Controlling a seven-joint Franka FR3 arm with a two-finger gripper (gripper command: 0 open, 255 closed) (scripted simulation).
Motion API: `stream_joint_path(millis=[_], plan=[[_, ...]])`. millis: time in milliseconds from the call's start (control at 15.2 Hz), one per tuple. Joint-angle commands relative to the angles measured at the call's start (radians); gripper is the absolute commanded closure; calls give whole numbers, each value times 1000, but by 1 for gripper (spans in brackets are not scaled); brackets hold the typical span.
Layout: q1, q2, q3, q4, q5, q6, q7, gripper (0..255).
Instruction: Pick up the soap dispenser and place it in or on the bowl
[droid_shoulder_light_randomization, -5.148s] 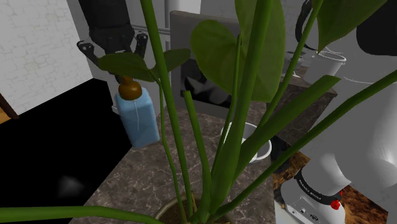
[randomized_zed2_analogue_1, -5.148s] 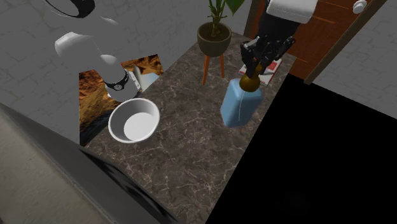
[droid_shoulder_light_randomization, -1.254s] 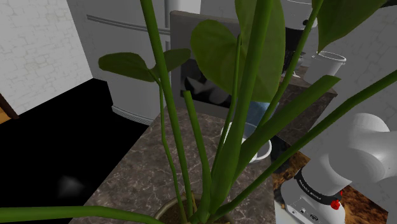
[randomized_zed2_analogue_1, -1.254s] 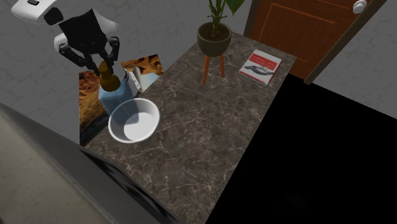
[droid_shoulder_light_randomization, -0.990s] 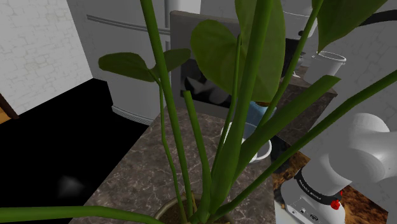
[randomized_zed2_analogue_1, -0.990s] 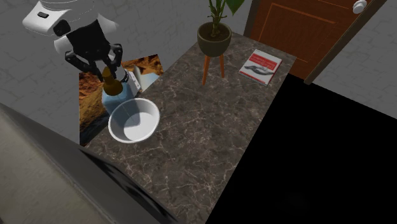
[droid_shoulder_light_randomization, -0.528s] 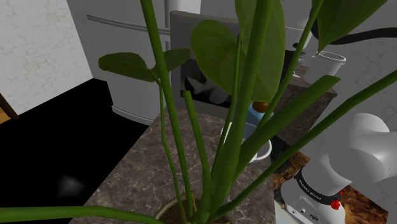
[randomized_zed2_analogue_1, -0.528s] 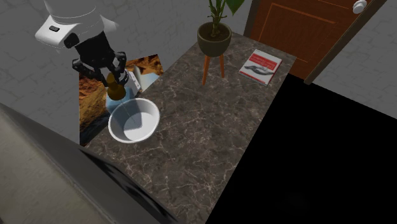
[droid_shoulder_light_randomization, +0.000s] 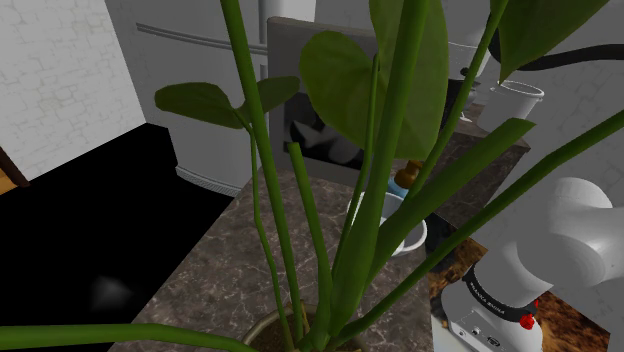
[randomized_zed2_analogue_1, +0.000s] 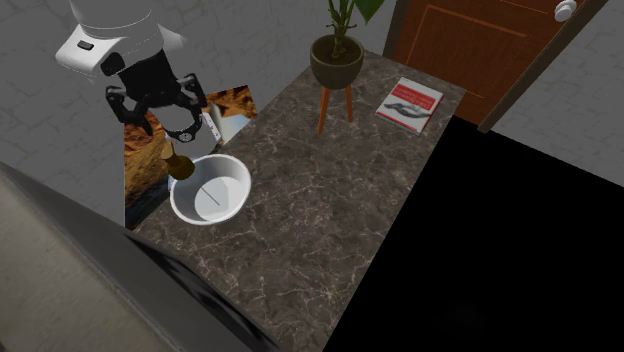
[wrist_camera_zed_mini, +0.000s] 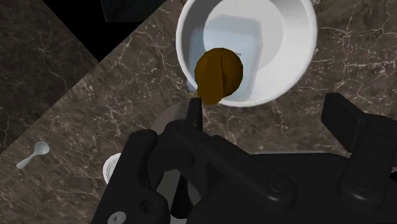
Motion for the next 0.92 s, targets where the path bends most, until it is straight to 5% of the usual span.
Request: stream_joint_path(millis=[0, 330, 858], plan=[[0, 0, 0, 0, 0, 0, 0, 0], [-4, 26, 0, 142, -3, -115, 1, 0], [-4, 26, 0, 142, -2, -115, 1, 0]])
